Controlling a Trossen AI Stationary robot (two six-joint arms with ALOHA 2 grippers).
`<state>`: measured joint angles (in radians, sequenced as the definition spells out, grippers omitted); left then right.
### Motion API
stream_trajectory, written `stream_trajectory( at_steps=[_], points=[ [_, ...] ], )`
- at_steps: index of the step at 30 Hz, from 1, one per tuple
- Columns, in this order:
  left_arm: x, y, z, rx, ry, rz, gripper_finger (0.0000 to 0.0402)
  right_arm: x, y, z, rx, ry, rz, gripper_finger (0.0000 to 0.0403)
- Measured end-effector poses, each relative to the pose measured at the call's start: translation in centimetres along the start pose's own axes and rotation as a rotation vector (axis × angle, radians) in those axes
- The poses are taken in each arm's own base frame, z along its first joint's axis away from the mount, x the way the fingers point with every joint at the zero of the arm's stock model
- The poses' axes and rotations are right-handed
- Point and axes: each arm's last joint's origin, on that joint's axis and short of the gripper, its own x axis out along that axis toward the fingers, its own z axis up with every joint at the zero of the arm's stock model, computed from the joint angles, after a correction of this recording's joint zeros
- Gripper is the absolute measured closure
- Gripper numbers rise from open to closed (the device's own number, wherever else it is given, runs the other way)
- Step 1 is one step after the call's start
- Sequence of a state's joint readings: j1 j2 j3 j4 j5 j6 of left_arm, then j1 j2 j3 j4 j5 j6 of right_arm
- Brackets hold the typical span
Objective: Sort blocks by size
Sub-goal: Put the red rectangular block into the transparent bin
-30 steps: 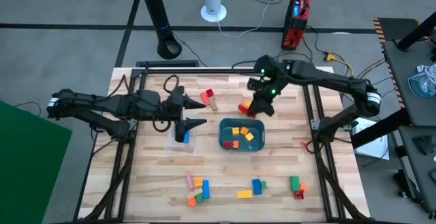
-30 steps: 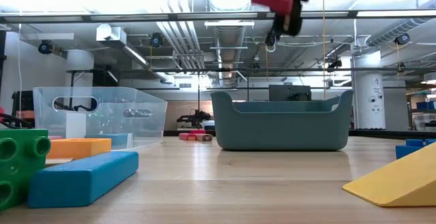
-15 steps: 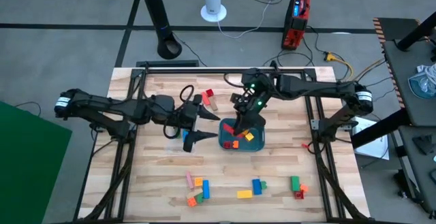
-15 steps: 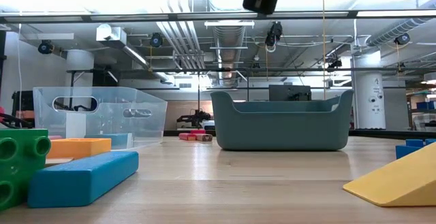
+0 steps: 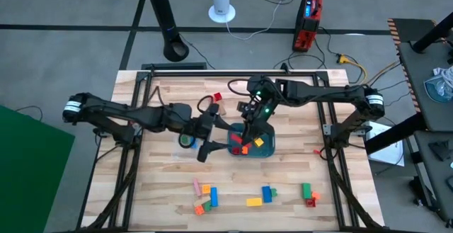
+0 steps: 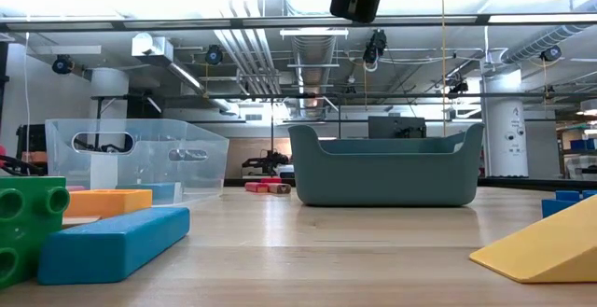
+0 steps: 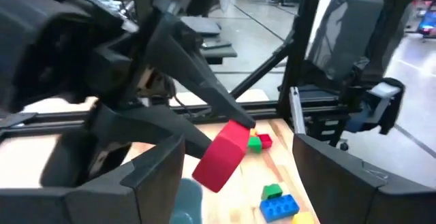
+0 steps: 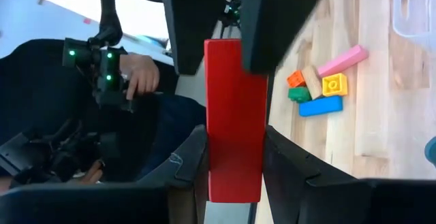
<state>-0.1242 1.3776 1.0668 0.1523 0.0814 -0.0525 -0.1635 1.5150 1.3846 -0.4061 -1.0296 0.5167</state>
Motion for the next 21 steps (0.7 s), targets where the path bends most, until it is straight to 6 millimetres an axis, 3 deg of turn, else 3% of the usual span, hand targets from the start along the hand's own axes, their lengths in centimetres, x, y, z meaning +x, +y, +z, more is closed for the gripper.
stream_trajectory(
  at_steps=[9, 21],
  points=[
    [1.4, 0.1, -0.5, 0.03, -0.037, -0.018, 0.0157, 0.0, 0.0, 0.0, 0.0, 0.009, 0.016, 0.0308],
    [1.4, 0.1, -0.5, 0.048, -0.037, -0.016, 0.0289, 0.0, 0.1, 0.0, -0.002, 0.012, 0.024, 0.0308]
  ],
)
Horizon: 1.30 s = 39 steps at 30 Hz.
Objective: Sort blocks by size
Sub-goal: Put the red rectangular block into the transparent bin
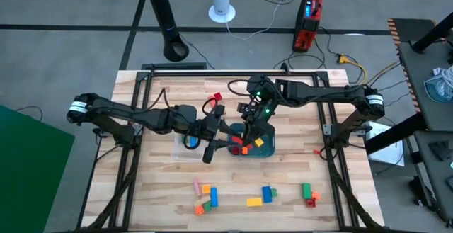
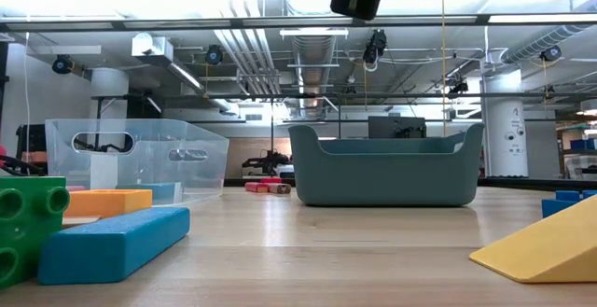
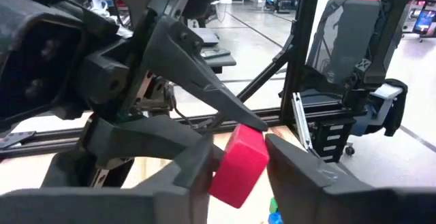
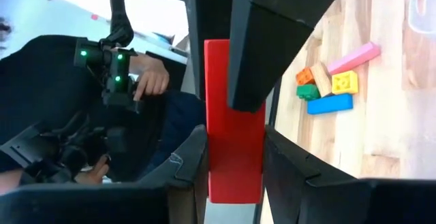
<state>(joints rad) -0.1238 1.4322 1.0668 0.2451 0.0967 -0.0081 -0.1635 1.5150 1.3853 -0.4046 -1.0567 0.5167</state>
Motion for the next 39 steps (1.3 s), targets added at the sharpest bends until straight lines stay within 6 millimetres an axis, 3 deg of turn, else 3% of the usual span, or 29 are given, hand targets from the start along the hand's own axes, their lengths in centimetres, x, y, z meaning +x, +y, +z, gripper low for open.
stream_trajectory(
  at_steps=[4, 9, 15, 20, 24, 28, 31, 33, 39],
  points=[
    [0.0, -0.1, 0.0, 0.019, -0.001, -0.006, 0.0335, 0.0, 0.0, 0.0, 0.007, 0.007, 0.012, 0.0308],
    [-0.3, -0.1, 0.2, 0.007, 0.009, -0.006, 0.0346, -0.2, -0.1, 0.1, 0.003, -0.005, 0.001, 0.0308],
    [-2.5, -0.2, 0.8, -0.071, 0.082, 0.006, 0.0357, -0.7, -0.4, 0.3, 0.003, -0.035, -0.042, 0.0199],
    [-5.5, -0.5, 0.8, -0.197, 0.234, 0.03, 0.0357, -1.0, -0.7, 0.4, -0.002, -0.076, -0.11, 0.0162],
    [-8.5, -0.7, -0.3, -0.409, 0.456, 0.114, 0.0357, -1.2, -1.0, 0.6, -0.002, -0.124, -0.195, 0.0167],
    [-11.7, -0.8, -2.7, -0.629, 0.767, 0.352, 0.0344, -1.2, -1.2, 0.7, -0.004, -0.164, -0.27, 0.0183],
    [-13.7, -0.8, -4.0, -0.682, 0.952, 0.554, 0.0339, -1.3, -1.3, 0.8, -0.017, -0.189, -0.321, 0.0193],
    [-14.1, -0.7, -4.4, -0.665, 0.991, 0.619, 0.0338, -1.3, -1.4, 0.8, -0.032, -0.2, -0.347, 0.0199],
    [-12.7, -0.5, -4.3, -0.567, 0.945, 0.538, 0.0335, -1.4, -1.5, 0.9, -0.046, -0.212, -0.376, 0.021]
  ],
)
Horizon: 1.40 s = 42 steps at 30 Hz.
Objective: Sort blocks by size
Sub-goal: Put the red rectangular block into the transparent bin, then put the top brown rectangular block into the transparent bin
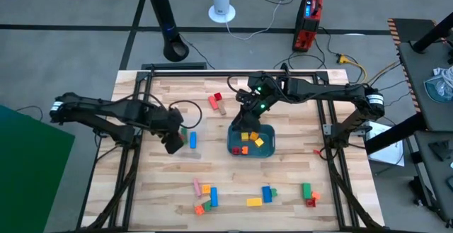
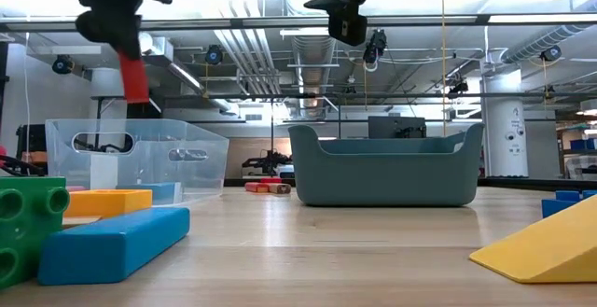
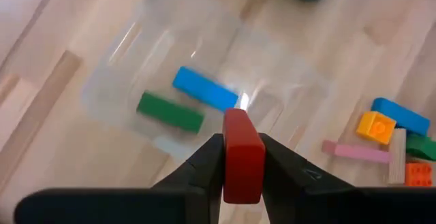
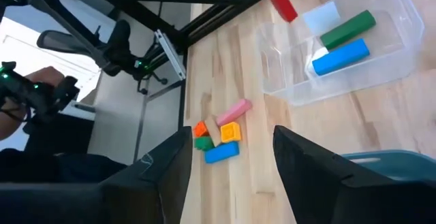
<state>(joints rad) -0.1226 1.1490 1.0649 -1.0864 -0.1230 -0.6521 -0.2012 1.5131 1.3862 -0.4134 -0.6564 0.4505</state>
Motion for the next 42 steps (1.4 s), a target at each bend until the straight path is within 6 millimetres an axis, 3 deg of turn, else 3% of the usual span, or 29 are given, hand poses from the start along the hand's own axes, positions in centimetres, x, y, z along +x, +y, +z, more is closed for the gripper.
stream_trajectory(
  at_steps=[8, 15, 20, 24, 32, 38, 42],
  points=[
    [1.7, -0.4, 0.8, 0.038, -0.027, 0.137, 0.0327, 0.0, 0.0, 0.0, -0.005, -0.002, -0.004, 0.0208],
    [3.0, -0.8, 1.0, 0.029, 0.011, 0.166, 0.029, 0.0, -0.1, 0.0, -0.004, -0.003, -0.009, 0.0211],
    [2.8, -1.0, 1.2, -0.01, 0.018, 0.131, 0.0266, 0.0, -0.7, 0.2, 0.002, -0.082, -0.179, 0.0219],
    [0.8, -1.6, 2.3, -0.044, -0.046, 0.075, 0.0263, -0.8, -2.0, 0.8, 0.083, -0.21, -0.395, 0.0234],
    [-6.0, -2.7, 5.6, -0.046, -0.312, 0.01, 0.0273, -2.5, -4.9, 3.6, 0.196, -0.312, -0.472, 0.0299],
    [-10.8, -2.5, 7.1, -0.033, -0.528, 0.062, 0.0276, -1.0, -7.4, 4.9, 0.209, -0.157, -0.559, 0.0366],
    [-11.8, -2.1, 7.2, 0.039, -0.572, 0.112, 0.0277, 0.6, -8.8, 5.7, 0.186, -0.006, -0.611, 0.039]
  ],
)
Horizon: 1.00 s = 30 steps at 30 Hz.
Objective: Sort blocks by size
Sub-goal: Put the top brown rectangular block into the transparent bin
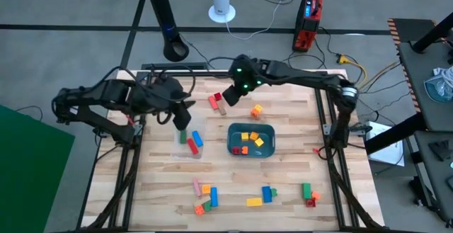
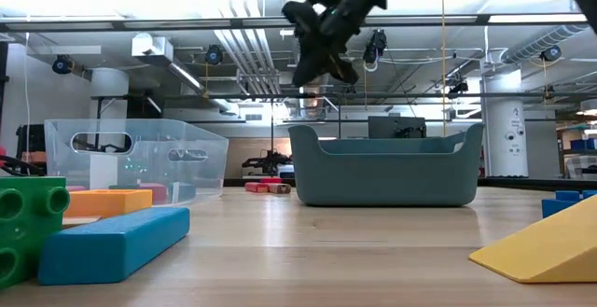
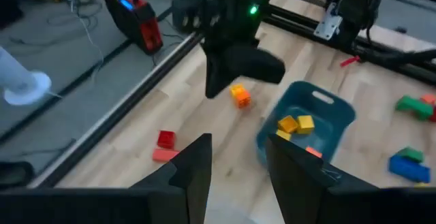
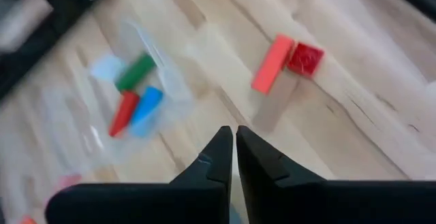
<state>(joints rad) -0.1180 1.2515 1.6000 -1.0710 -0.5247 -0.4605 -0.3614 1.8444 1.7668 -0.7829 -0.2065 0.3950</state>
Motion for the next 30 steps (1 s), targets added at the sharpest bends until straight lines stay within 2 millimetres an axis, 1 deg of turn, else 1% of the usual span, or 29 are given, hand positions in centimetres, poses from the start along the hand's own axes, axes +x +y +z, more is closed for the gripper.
stream_trajectory(
  at_steps=[4, 7, 12, 16, 18, 21, 26, 30],
  points=[
    [-0.3, 0.7, -0.3, 0.041, 0.01, -0.018, 0.0278, 2.2, 0.0, 1.0, 0.013, 0.107, -0.045, 0.039],
    [-0.4, 1.4, -1.0, 0.071, 0.0, -0.04, 0.0285, 3.8, -0.1, 1.8, 0.023, 0.141, -0.061, 0.039],
    [-0.8, 3.8, -2.9, 0.069, -0.091, -0.059, 0.0305, 7.0, -0.5, 2.5, 0.097, 0.18, -0.087, 0.039],
    [-0.7, 5.5, -4.6, 0.025, -0.182, -0.112, 0.0321, 9.6, -1.2, 2.2, 0.132, 0.233, -0.113, 0.039],
    [-0.4, 5.9, -5.2, -0.002, -0.232, -0.127, 0.0328, 11.0, -1.3, 1.8, 0.151, 0.258, -0.126, 0.039],
    [0.1, 6.0, -6.1, 0.015, -0.272, -0.133, 0.0337, 12.7, -1.3, 1.0, 0.166, 0.294, -0.14, 0.039],
    [0.8, 6.0, -6.9, 0.079, -0.256, -0.122, 0.0344, 14.4, -1.7, 0.3, 0.172, 0.285, -0.228, 0.039],
    [0.6, 6.4, -7.1, 0.106, -0.265, -0.11, 0.0345, 15.7, -2.5, 0.0, 0.168, 0.274, -0.289, 0.039]
  ],
)
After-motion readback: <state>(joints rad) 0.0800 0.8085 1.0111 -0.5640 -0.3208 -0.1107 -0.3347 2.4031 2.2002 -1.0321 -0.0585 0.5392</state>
